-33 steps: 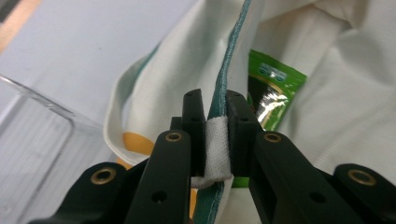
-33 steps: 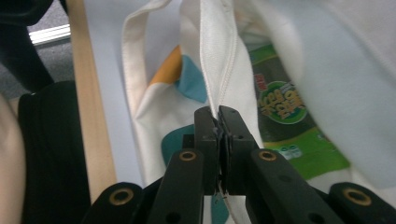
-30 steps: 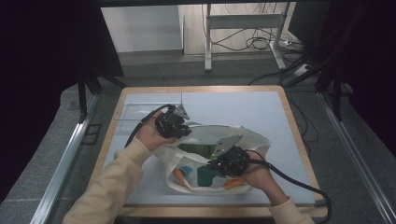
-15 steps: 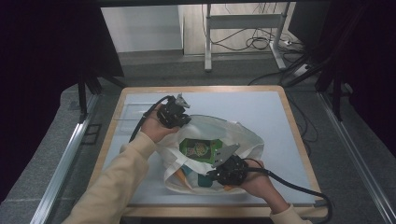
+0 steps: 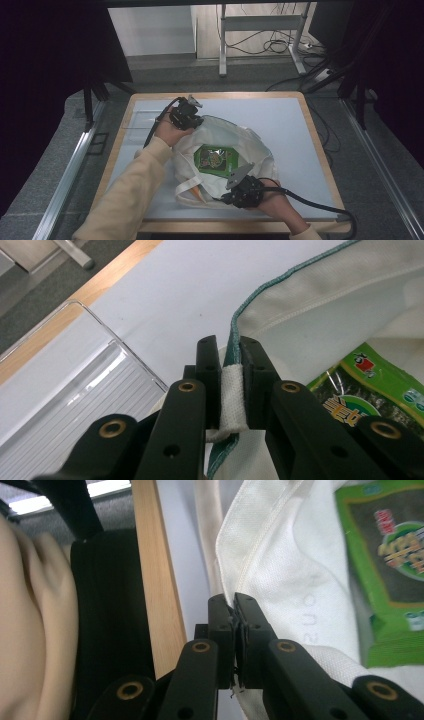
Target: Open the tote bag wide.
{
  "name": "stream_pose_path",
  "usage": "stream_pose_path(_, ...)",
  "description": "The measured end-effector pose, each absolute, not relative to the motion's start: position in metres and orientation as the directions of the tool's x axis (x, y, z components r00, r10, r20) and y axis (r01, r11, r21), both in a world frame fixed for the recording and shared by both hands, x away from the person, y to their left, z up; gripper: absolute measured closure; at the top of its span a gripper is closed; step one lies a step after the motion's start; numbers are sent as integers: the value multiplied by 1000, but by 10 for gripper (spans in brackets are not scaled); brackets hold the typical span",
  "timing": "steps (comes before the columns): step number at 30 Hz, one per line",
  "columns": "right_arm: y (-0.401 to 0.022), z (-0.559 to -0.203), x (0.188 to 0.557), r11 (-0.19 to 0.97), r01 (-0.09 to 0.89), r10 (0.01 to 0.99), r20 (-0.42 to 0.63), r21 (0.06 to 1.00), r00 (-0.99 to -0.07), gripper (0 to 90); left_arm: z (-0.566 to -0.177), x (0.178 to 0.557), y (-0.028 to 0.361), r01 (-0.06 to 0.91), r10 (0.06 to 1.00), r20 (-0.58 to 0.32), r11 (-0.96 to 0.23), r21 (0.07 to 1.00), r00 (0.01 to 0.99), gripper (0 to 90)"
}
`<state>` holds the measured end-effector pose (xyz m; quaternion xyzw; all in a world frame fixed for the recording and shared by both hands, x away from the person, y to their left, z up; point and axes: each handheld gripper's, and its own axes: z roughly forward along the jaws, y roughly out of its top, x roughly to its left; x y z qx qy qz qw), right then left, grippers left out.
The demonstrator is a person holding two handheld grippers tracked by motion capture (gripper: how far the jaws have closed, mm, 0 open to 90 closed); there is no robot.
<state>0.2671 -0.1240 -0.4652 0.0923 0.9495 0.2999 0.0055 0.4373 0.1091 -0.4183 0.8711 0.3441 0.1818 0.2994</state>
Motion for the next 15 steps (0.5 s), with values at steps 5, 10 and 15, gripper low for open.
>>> stream_pose_path(5,-130,-478,271,798,199,183,86,570,-979,854,-424,443,112,503,709,87,-576,644,700,815)
stream_pose_path(10,-131,-478,272,793,199,181,90,576,-979,854,-426,443,115,507,704,69,-572,645,707,814)
stream_pose_path(15,-131,-477,271,787,194,187,74,585,-980,847,-422,436,114,494,693,69,-576,651,718,807)
